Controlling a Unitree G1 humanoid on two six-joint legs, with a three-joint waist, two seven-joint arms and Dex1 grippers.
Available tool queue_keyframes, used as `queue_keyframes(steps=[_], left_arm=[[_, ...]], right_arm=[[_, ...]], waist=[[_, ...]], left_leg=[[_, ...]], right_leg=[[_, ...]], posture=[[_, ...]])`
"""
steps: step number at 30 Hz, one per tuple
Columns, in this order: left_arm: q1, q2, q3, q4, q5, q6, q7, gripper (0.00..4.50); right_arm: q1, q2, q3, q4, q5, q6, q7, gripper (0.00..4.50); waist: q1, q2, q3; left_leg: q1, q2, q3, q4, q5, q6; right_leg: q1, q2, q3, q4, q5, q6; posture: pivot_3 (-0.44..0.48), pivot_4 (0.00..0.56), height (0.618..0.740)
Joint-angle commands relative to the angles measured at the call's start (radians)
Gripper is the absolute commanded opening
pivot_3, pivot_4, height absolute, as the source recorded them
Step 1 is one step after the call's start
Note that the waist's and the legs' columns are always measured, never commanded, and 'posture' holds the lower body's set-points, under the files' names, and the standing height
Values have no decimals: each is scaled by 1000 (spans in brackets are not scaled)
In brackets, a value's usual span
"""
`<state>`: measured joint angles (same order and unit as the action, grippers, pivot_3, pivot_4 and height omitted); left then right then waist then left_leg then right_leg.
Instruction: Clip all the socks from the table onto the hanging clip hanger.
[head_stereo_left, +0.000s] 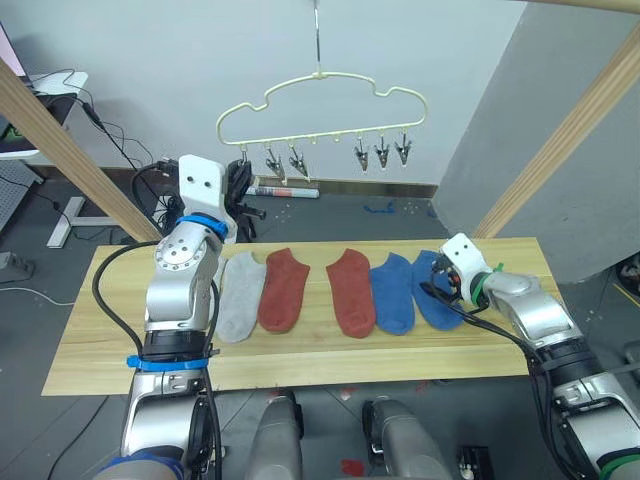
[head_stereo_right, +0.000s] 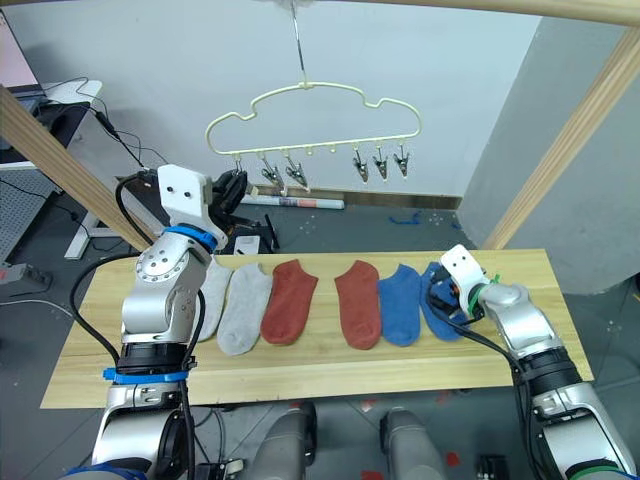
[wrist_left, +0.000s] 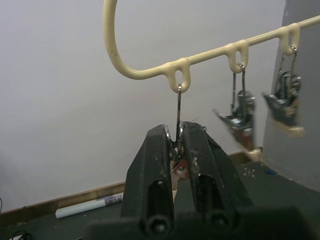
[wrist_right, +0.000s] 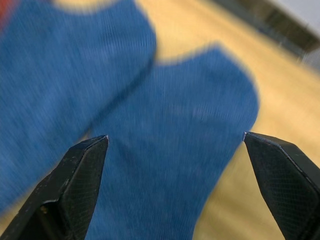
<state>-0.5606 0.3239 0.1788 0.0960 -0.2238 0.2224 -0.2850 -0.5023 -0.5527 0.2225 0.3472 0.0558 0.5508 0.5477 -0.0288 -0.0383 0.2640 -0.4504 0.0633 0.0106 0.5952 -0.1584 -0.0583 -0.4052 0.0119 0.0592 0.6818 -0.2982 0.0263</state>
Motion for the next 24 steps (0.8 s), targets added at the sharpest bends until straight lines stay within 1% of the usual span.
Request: queue_keyframes(steps=[1, 6, 8, 10, 11, 15, 20, 21, 24], left_arm=[[22, -4, 10, -63, -8, 15, 16, 90], [45, -2, 16, -97, -11, 34, 24, 90], [48, -2, 17, -102, -12, 39, 26, 90], [45, -4, 20, -104, -13, 44, 33, 90], [40, -6, 25, -103, -17, 50, 39, 90], [27, 0, 31, -89, -23, 50, 42, 90], [19, -1, 30, -76, -25, 46, 41, 90], [19, -2, 29, -74, -25, 45, 40, 90], [11, -8, 29, -70, -38, 56, 35, 90]], right_arm=[[-27, 19, -12, 79, -33, -51, -8, 4500], [-55, 68, -50, 159, -19, -57, -3, 4500], [-61, 82, -63, 179, -16, -52, 6, 4150], [-61, 86, -68, 191, -22, -55, 15, 3698], [-60, 85, -70, 194, -26, -59, 18, 3270], [-49, 76, -76, 181, -32, -61, 27, 1895], [-4, 67, -95, 117, -25, -35, 34, 186], [9, 64, -100, 97, -24, -30, 33, 14], [70, 39, -129, -19, -17, 0, 27, 14]], waist=[[-1, 0, 0], [-2, 0, 0], [-1, 0, 0], [-1, 0, 0], [0, 0, 0], [1, 0, 0], [1, 0, 0], [2, 0, 0], [3, 0, 0]], left_leg=[[0, 0, 0, 0, 0, 0], [1, 1, -1, 1, 0, 0], [1, 1, -1, 2, 0, 0], [1, 1, -1, 3, 0, 0], [1, 1, 0, 3, 0, 0], [1, 0, 0, 4, 0, 0], [1, 1, 0, 5, 0, 0], [1, 1, 0, 5, 0, 0], [0, 1, -1, 5, 0, 0]], right_leg=[[0, 0, 0, 0, 0, 0], [1, 1, 0, 1, 0, 1], [1, 1, 0, 2, 1, 1], [1, 1, 1, 2, 1, 2], [1, 1, 1, 2, 1, 2], [1, 1, 1, 2, 2, 3], [1, 1, 1, 2, 2, 3], [1, 1, 1, 2, 2, 3], [1, 1, 1, 2, 2, 3]], posture=[[31, 265, 740], [38, 270, 740], [40, 270, 740], [45, 269, 740], [45, 269, 740], [41, 263, 740], [36, 251, 740], [36, 251, 740], [31, 247, 740]])
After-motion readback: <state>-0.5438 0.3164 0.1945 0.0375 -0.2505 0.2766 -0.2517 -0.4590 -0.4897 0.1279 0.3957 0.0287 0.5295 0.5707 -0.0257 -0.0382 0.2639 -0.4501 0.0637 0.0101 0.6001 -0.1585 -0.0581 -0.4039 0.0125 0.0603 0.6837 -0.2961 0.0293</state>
